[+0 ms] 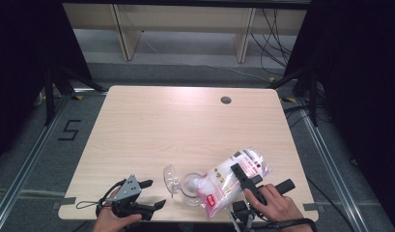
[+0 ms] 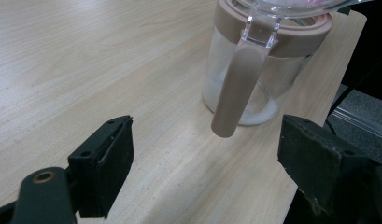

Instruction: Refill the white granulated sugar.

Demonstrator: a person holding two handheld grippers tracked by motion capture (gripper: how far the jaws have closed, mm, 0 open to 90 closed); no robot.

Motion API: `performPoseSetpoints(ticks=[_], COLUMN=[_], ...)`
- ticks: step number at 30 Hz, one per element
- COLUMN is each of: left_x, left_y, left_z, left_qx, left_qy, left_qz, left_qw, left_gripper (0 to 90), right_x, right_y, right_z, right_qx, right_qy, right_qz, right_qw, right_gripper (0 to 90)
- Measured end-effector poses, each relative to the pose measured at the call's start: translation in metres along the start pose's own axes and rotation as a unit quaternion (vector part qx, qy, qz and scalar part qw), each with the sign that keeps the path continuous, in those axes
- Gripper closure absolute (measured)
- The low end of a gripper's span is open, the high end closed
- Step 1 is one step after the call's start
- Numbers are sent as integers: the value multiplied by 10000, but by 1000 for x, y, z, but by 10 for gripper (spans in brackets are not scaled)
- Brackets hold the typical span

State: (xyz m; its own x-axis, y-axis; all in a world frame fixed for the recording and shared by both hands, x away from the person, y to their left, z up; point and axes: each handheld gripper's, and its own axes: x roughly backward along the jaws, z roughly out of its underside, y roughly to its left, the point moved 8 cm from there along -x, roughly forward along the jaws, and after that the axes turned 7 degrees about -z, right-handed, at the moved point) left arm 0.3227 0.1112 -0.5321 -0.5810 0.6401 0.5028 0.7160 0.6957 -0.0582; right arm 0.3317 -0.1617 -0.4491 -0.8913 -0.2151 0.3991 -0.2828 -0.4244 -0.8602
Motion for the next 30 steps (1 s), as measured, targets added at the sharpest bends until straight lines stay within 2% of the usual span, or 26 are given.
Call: performPoseSetpoints(ticks=[9, 11, 16, 17, 25, 30], left_x=[0, 0, 0, 0, 0, 0], left_y=[-1, 0, 0, 0, -1, -1], left_z=[0, 0, 1, 1, -1, 0], left_qx=[8, 3, -13, -12, 41, 13], left_qy=[2, -12, 17, 17, -57, -18], left_qz=[10, 31, 2, -7, 49, 37], left_qw=[10000, 10000, 10000, 10000, 10000, 10000], left_gripper=[183, 183, 183, 183, 183, 183], right_x=[0, 0, -1, 0, 0, 0], right_y=[0, 1, -2, 0, -1, -1], right_z=[0, -1, -3, -2, -2, -1], right_qx=[5, -58, 100, 2, 37, 65], right_qy=[-10, -21, -107, -70, -81, -74], right_qz=[0, -27, 41, 8, 19, -22], right_qw=[10000, 10000, 9999, 10000, 10000, 9999], right_gripper=[529, 530, 531, 532, 534, 535])
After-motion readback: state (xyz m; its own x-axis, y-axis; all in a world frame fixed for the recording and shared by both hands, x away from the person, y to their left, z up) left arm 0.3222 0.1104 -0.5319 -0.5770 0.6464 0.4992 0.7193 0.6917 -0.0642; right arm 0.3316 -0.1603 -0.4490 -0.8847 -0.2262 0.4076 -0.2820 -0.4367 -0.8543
